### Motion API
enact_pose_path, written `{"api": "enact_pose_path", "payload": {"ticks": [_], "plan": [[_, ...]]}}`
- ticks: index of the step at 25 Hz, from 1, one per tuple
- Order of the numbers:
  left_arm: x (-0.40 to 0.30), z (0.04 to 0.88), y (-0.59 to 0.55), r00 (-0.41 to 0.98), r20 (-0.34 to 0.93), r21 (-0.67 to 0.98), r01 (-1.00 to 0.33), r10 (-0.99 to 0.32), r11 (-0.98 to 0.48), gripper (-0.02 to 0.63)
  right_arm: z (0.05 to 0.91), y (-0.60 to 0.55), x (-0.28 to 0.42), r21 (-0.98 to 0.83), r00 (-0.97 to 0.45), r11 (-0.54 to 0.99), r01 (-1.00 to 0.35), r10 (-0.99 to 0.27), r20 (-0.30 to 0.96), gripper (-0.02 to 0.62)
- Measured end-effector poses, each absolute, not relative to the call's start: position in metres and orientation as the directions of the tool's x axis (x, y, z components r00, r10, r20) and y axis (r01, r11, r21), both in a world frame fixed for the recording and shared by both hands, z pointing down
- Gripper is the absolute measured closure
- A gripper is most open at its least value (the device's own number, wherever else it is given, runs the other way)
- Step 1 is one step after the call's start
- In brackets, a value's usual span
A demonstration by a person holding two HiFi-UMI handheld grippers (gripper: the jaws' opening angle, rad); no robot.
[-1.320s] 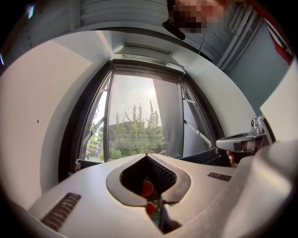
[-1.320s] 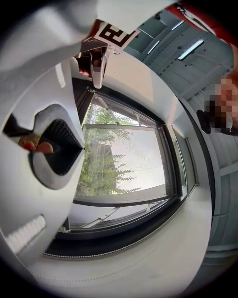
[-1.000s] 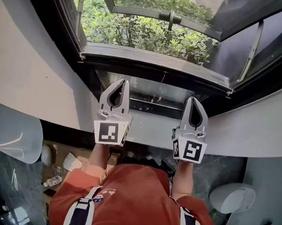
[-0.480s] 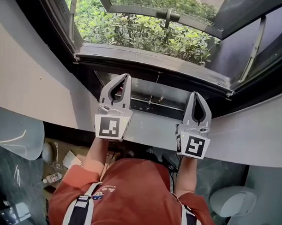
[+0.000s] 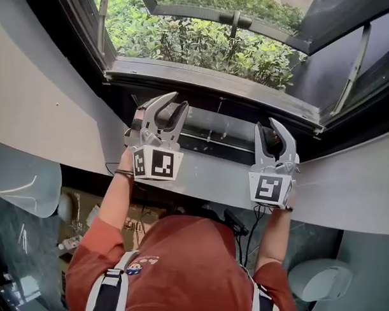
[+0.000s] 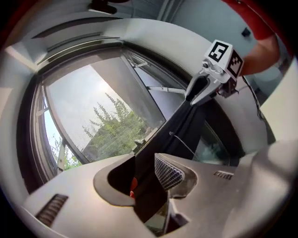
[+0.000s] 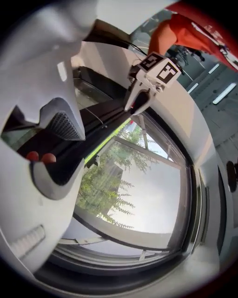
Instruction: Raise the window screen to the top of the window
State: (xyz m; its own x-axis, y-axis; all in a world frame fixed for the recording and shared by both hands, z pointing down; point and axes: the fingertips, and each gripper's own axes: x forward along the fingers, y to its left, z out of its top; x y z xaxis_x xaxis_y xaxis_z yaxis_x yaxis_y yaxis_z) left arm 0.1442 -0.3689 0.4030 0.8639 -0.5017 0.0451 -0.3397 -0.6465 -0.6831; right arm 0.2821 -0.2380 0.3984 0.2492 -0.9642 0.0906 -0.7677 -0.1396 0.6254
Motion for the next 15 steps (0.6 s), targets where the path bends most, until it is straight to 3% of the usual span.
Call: {"api": "enact_pose_path", "payload": {"ticks": [5, 15], "plan": [[0.144, 0.411, -0.387, 0.836, 0.128, -0.83, -0.203, -0.533, -0.519, 0.466, 0.426, -0.243, 0.303, 0.805, 0.311, 0.004, -0.594, -0.921, 0.234, 0.406], [0.144, 0.443, -0.413, 0.748, 0.334, -0.912, 0.101, -0.574, -0.399, 0.443, 0.45, -0.245, 0.331, 0.874, 0.397, 0.125, -0.47, -0.854, 0.335, 0.4]]}}
